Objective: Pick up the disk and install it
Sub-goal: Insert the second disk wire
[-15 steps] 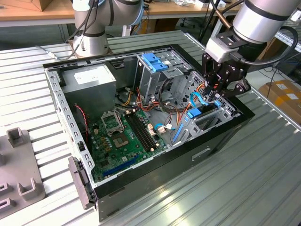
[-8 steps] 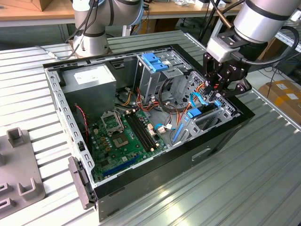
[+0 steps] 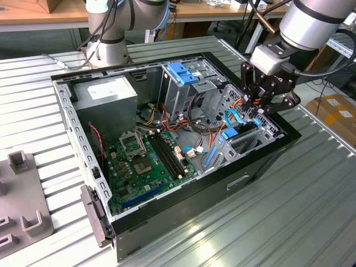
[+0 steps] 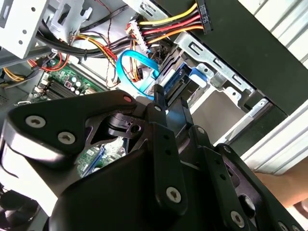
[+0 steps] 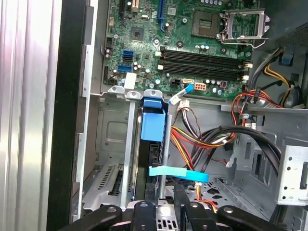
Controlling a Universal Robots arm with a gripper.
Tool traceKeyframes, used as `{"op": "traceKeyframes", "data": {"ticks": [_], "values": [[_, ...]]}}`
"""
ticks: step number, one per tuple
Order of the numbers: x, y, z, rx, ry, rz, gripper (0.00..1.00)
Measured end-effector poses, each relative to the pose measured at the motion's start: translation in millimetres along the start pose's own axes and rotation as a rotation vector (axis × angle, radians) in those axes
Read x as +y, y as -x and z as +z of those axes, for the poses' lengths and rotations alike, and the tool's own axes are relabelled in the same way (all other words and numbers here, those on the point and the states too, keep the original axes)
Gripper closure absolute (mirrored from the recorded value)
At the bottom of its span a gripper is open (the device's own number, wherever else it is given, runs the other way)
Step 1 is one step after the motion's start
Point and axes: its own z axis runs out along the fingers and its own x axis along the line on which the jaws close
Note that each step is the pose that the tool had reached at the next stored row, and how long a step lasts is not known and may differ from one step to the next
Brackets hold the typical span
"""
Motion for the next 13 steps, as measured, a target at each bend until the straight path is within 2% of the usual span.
{"op": "traceKeyframes", "data": {"ticks": [1,4,8,12,13], "values": [[-0.9,0.5,0.1,-0.0008,0.0006,-0.016,0.71],[-4.8,1.8,0.3,-0.0011,0.0011,-0.025,0.71],[-17.0,4.9,1.1,-0.0022,0.002,-0.045,0.71],[-17.3,4.9,1.2,-0.0023,0.002,-0.045,0.71],[-19.8,4.6,1.4,-0.0026,0.0022,-0.049,0.71]]}}
